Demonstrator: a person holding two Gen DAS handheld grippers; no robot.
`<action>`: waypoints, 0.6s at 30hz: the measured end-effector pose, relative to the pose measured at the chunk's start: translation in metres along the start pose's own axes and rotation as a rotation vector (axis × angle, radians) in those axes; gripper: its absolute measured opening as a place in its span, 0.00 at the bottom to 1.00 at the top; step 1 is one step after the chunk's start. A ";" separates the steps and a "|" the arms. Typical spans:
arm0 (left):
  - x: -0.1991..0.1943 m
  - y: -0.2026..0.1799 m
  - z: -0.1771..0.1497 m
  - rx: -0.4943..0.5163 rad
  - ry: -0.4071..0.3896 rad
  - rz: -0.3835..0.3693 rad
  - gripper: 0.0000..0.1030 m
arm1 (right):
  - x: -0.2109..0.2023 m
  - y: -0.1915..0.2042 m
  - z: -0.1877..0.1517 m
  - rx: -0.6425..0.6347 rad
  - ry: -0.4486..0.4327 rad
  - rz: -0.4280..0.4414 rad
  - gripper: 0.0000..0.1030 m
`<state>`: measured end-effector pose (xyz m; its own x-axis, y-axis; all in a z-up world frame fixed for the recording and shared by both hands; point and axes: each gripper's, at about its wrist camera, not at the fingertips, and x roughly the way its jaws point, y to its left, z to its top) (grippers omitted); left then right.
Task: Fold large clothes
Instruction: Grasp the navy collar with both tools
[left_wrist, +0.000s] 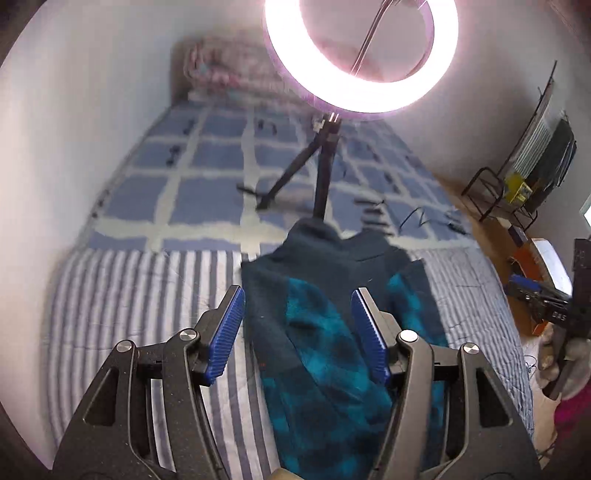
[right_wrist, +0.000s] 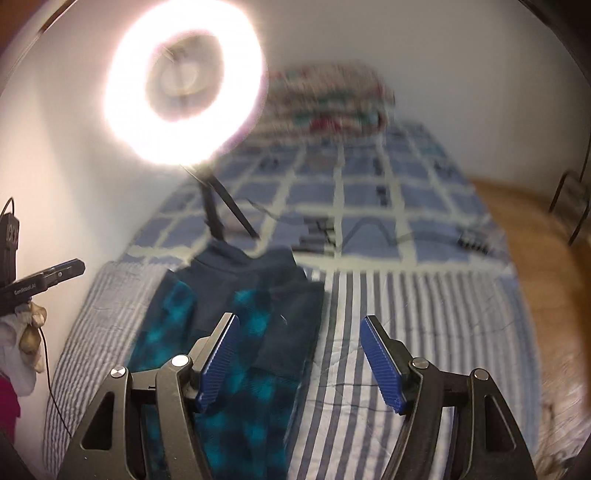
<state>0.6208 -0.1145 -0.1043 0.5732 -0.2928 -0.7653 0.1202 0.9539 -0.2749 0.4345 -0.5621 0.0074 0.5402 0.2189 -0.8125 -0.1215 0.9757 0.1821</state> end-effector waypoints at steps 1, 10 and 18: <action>0.011 0.002 0.001 -0.002 0.012 -0.002 0.60 | 0.013 -0.006 -0.001 0.016 0.014 0.015 0.68; 0.113 0.024 0.024 -0.049 0.079 -0.019 0.60 | 0.118 -0.044 0.006 0.167 0.093 0.163 0.68; 0.169 0.029 0.041 -0.089 0.127 -0.065 0.60 | 0.170 -0.045 0.018 0.186 0.123 0.202 0.68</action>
<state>0.7546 -0.1340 -0.2171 0.4591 -0.3654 -0.8098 0.0780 0.9246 -0.3730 0.5468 -0.5691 -0.1289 0.4146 0.4184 -0.8081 -0.0560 0.8981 0.4363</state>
